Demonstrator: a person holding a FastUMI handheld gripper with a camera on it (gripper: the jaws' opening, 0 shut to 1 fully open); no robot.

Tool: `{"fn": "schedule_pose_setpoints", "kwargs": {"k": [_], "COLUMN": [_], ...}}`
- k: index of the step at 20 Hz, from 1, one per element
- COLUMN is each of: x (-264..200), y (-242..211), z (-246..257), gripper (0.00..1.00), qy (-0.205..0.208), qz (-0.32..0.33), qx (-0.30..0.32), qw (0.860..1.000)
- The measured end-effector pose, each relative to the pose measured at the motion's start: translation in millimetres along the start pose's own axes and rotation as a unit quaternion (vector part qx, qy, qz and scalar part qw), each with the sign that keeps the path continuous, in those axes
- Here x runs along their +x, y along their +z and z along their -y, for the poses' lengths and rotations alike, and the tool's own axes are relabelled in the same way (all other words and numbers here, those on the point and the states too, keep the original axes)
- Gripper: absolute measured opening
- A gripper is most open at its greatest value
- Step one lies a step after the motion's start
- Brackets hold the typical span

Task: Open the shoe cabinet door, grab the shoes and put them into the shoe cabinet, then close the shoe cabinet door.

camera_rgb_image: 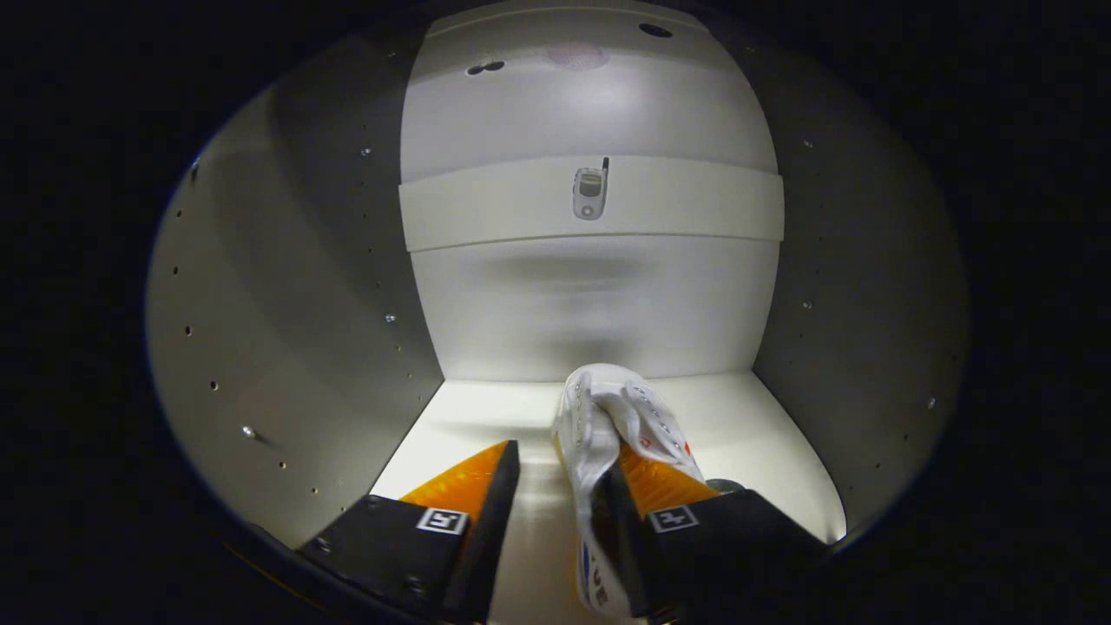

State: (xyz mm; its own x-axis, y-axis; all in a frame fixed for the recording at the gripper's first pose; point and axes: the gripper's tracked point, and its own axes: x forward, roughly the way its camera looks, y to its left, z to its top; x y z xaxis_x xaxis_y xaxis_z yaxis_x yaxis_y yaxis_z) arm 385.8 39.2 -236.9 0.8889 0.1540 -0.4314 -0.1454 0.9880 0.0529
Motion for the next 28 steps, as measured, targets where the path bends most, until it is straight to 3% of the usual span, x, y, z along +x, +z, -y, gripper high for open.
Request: {"fn": "schedule_pose_setpoints", "kwargs": {"k": [1,3,9,13,14,15,19,28], "x": [-5.6,-18.7,-77.7,-141.8,-161.8,-180.4,-261.1,-434.6], "y": [-1.9,-2.7,15.4,24.3,27.8,31.6,36.4,37.2], "z": [0.7,-1.5,-4.9,-15.5,-20.1,-22.9,-31.7,-9.0], "gripper": [0.65,0.69,0.72,0.73,0.76,0.86,0.99,0.99], "qy": [-0.007,-0.010,-0.019,-0.028,-0.028,-0.030,-0.040,-0.079], "qz": [0.000,0.004,0.044,0.066,0.079,0.092,0.126,0.166], "qx": [-0.006,-0.010,0.002,0.003,0.007,0.011,0.024,0.056], "qw": [1.000,1.000,0.999,0.997,0.996,0.995,0.991,0.981]}}
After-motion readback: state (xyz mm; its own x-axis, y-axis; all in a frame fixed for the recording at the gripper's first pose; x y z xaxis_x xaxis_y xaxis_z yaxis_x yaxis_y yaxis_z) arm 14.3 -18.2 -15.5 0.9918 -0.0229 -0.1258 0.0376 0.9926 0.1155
